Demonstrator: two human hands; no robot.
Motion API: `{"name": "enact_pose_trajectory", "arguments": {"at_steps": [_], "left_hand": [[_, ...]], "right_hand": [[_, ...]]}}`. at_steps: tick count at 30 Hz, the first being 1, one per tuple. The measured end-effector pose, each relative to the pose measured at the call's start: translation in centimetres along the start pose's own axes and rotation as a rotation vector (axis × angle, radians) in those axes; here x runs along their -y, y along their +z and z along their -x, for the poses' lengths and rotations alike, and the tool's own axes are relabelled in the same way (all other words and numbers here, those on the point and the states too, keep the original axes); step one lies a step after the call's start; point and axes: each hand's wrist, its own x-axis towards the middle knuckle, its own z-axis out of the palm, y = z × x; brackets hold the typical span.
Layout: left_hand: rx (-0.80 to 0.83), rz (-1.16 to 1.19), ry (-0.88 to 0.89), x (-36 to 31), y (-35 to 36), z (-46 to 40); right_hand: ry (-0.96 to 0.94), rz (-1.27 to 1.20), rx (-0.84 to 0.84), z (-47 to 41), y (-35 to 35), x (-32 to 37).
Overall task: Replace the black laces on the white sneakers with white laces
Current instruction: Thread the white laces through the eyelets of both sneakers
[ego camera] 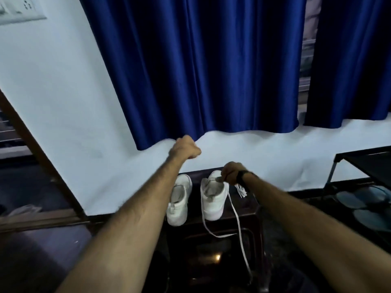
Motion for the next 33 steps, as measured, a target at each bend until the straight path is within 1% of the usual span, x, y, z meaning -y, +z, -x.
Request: {"name": "enact_pose_trajectory", "arguments": {"at_steps": [2, 5, 7, 11, 13, 15, 21, 26, 30, 33], "left_hand": [[0.038, 0.002, -0.015, 0.6, 3.1, -0.1], [0.038, 0.009, 0.035, 0.8, 6.1, 0.5], [0.065, -0.035, 0.127, 1.0, 8.2, 0.0], [0.144, -0.217, 0.354, 0.8, 11.9, -2.1], [0.196, -0.294, 0.423, 0.5, 13.0, -3.2], [0.215, -0.359, 0.452, 0.2, 13.7, -4.0], [0.250, -0.389, 0.496, 0.6, 14.0, -5.9], [0.350, -0.373, 0.487, 0.9, 14.3, -6.5], [0.353, -0.277, 0.469, 1.5, 14.2, -7.0], [0.403, -0.299, 0.512, 2.1, 14.6, -7.0]], "right_hand": [[0.015, -0.003, -0.125, -0.6, 3.3, -0.5], [0.052, -0.111, -0.330, -1.6, 6.6, -1.0], [0.069, -0.215, -0.449, -2.1, 8.3, -1.5], [0.062, -0.325, -0.565, -3.0, 10.7, -2.4], [0.068, -0.358, -0.588, -3.9, 11.1, -2.7], [0.066, -0.388, -0.596, -4.5, 11.6, -2.9], [0.052, -0.457, -0.607, -5.3, 12.5, -3.1], [0.066, -0.484, -0.607, -5.4, 12.8, -2.8], [0.076, -0.513, -0.624, -5.4, 12.9, -3.0], [0.076, -0.527, -0.630, -5.2, 12.9, -2.8]]}}
